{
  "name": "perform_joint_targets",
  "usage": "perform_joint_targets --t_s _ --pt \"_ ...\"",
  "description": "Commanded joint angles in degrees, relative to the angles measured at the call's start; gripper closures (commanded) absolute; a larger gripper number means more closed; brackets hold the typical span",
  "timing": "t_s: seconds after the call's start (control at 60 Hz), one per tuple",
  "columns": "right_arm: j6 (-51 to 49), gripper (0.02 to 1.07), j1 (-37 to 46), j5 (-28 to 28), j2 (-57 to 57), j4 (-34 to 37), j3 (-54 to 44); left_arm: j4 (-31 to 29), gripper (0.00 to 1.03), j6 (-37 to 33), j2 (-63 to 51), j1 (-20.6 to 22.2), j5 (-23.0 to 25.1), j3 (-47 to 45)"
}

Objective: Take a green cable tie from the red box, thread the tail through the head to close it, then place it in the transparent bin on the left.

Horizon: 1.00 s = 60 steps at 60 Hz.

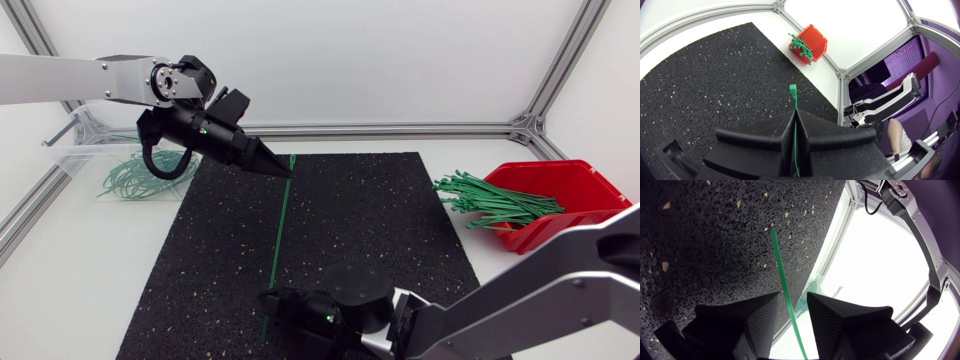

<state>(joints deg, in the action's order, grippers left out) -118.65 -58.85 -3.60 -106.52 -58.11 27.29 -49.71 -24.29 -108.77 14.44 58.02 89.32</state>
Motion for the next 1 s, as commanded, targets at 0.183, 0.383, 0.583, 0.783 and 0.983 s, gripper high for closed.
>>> perform_joint_targets --t_s 0.183,0.383,0.583,0.783,0.983 --pt "0.3 0.83 -1.4 0.0 0.1 0.1 -0.4 -1.0 1.00 -1.6 0.3 -0.4 0.0 1.1" --pt "0.3 0.84 -2.8 0.6 1.0 0.1 -1.4 -1.0 1.00 -1.6 0.1 -0.4 0.0 1.6" --pt "0.3 0.87 -4.1 1.0 1.4 0.1 -1.9 -1.0 1.00 -1.6 0.1 -0.5 0.0 1.5" --pt "0.1 0.92 -4.8 1.4 2.7 0.1 -2.3 -1.0 1.00 -1.6 0.2 -0.7 0.0 1.6" --pt "0.3 0.92 -4.9 2.1 3.5 0.1 -2.9 -1.0 1.00 -1.7 0.2 -0.9 0.0 1.6"
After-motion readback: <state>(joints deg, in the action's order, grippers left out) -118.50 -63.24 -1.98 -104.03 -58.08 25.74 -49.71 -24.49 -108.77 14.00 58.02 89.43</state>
